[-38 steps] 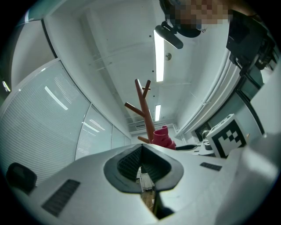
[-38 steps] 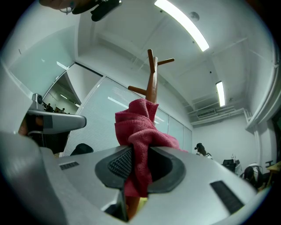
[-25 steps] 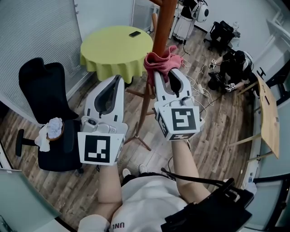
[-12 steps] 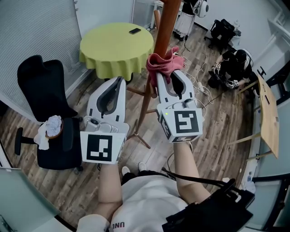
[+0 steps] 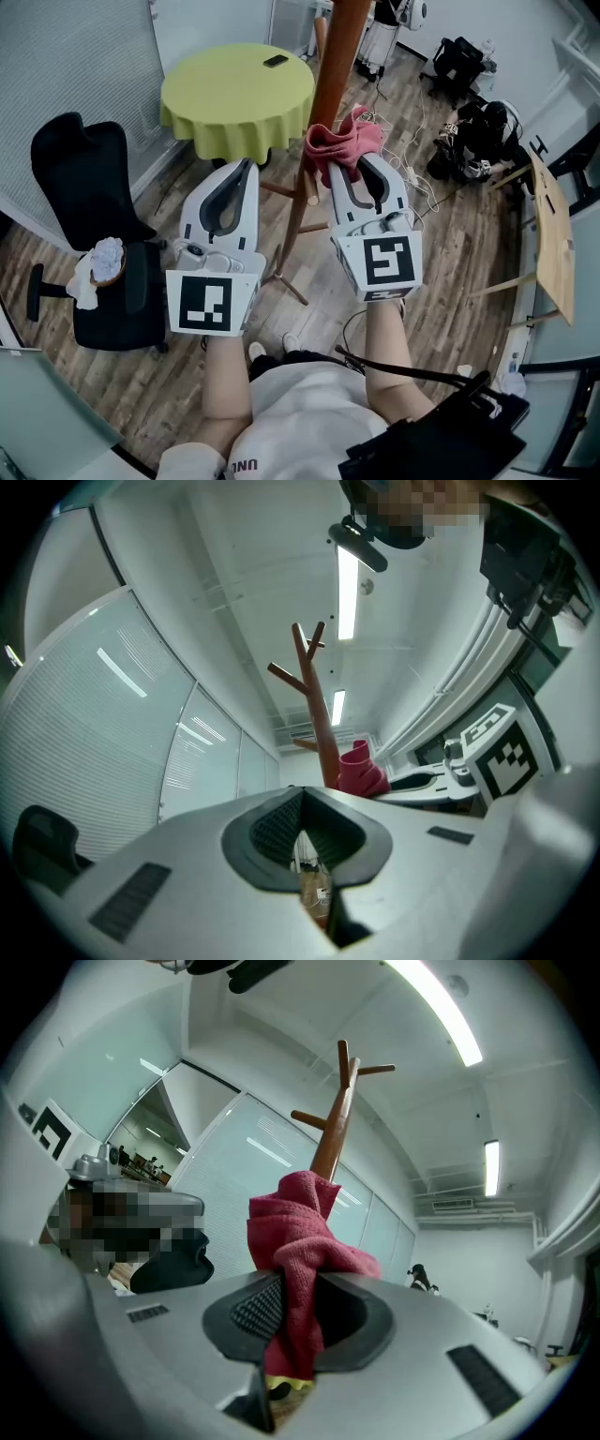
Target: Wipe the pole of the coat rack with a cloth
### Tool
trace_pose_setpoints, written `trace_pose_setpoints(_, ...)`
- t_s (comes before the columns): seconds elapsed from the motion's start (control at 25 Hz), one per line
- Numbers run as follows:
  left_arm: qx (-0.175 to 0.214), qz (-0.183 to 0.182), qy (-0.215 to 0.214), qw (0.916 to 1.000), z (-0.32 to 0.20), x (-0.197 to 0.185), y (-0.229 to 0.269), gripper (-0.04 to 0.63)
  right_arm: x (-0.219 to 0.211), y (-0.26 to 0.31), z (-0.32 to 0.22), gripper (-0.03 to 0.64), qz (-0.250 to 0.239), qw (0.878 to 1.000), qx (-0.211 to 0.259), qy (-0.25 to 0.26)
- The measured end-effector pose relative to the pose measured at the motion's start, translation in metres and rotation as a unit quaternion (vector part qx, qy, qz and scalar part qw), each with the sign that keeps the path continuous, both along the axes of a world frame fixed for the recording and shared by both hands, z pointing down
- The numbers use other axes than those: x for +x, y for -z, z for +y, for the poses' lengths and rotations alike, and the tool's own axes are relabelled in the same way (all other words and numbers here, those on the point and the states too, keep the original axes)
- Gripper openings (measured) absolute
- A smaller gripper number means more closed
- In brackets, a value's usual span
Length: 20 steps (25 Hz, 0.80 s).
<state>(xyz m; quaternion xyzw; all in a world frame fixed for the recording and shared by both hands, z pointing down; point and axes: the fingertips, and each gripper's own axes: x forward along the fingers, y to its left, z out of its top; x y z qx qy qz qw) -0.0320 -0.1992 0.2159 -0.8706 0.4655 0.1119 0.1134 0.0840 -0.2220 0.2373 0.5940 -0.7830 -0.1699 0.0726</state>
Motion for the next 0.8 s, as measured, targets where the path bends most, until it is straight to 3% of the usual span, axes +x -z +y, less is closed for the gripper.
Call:
trace_pose_setpoints(0.32, -0.002, 0.001, 0.002, 1.0000, 0.002, -0.002, -0.004, 0.014, -0.011, -0.020, -0.001, 0.081, 0.017, 0.998, -0.041, 0.034)
trace_pose_setpoints(0.8, -0.012, 0.003, 0.007, 0.9999, 0.001, -0.006, -0.011, 0.014, -0.016, -0.021, 0.005, 0.081, 0.030, 0.997, -0.050, 0.053)
